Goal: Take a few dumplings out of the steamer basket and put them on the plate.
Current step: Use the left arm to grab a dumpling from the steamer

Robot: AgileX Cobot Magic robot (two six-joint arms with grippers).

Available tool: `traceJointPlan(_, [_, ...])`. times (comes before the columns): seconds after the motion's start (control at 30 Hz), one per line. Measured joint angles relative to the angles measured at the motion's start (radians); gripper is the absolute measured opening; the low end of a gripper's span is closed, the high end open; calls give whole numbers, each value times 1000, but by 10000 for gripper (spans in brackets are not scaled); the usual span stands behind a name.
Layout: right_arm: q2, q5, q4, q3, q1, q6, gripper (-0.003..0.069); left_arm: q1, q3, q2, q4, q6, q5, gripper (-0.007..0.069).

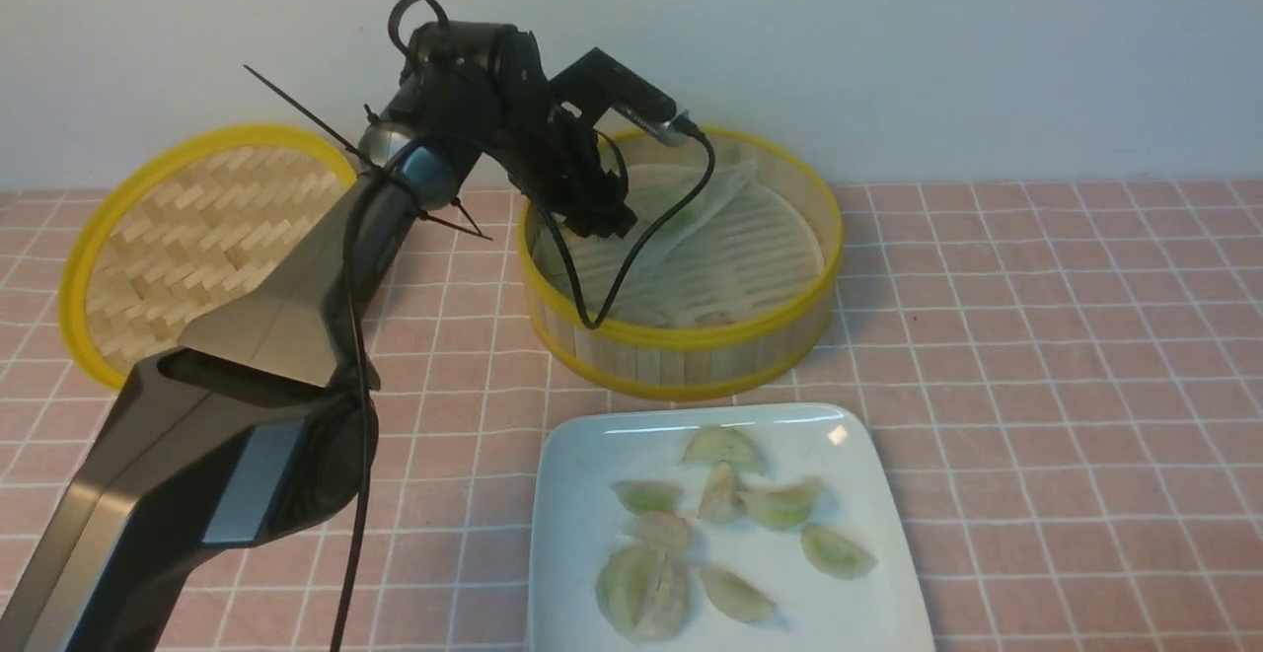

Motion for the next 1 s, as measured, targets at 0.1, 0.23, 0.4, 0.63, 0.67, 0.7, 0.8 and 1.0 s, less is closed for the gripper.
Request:
traceJointPlan(0.1, [0,0,0,0,0,0,-15,-2,0,2,18,0,-7,325])
traceJointPlan(0.23, [0,0,0,0,0,0,-15,-11,0,4,66,-33,-9,173])
traceJointPlan(0.4, [0,0,0,0,0,0,-15,-27,-9,-15,118,-99,40,100])
traceJointPlan(0.63, [0,0,0,0,0,0,-15,-33,-43,-109,114,-108,165,-6])
traceJointPlan(0.67, [0,0,0,0,0,0,-15,-33,-46,-126,102,-108,169,-6])
traceJointPlan(0.7, [0,0,0,0,0,0,-15,-33,-49,-140,92,-108,169,-6])
traceJointPlan(0.8, [0,0,0,0,0,0,-15,-34,-55,-155,80,-102,169,-6])
traceJointPlan(1.0, [0,0,0,0,0,0,-15,-34,-54,-106,78,-53,164,22])
